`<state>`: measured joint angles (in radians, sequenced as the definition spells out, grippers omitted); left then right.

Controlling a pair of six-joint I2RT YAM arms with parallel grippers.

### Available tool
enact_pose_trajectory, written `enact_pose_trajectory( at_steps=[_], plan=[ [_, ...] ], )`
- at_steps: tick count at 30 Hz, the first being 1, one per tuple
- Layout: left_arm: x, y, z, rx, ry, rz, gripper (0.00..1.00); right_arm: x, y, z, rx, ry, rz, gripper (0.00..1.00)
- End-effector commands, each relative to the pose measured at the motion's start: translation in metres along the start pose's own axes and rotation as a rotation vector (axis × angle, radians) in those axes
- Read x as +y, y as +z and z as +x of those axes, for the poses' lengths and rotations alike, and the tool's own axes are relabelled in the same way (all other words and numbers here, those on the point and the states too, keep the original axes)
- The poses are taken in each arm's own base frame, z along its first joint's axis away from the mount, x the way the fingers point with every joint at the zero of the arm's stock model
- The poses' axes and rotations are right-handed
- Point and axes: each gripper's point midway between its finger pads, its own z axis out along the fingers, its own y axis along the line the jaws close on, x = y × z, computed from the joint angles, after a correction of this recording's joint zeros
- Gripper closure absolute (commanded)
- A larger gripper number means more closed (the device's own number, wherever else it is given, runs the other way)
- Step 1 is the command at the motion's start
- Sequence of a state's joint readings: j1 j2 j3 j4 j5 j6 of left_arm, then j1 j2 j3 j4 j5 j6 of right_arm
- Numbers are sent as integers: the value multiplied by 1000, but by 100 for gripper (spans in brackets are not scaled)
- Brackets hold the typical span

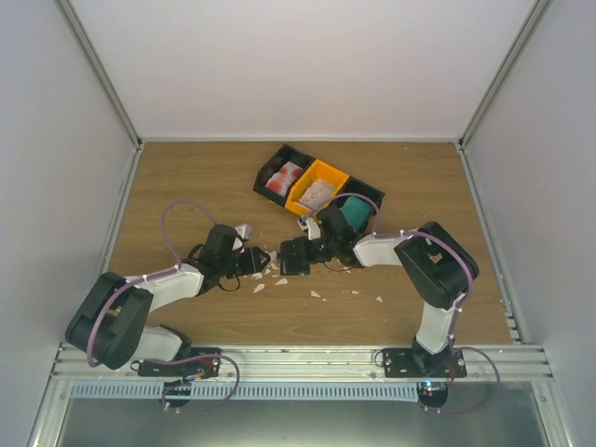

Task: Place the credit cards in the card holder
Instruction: Close the card holder at the center of the board.

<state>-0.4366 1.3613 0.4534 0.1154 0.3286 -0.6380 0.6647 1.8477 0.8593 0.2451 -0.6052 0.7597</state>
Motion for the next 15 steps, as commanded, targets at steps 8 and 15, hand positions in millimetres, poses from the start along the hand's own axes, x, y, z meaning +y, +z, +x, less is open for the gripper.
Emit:
enact_pose_trajectory(
  at_steps=[8, 15],
  plan=[
    [-35, -5, -11, -8, 92, 152, 57, -13, 7, -4, -3, 11, 75, 58],
    [-59, -13, -16, -10, 155, 254, 57, 8, -5, -16, -57, -20, 24, 57]
  ],
)
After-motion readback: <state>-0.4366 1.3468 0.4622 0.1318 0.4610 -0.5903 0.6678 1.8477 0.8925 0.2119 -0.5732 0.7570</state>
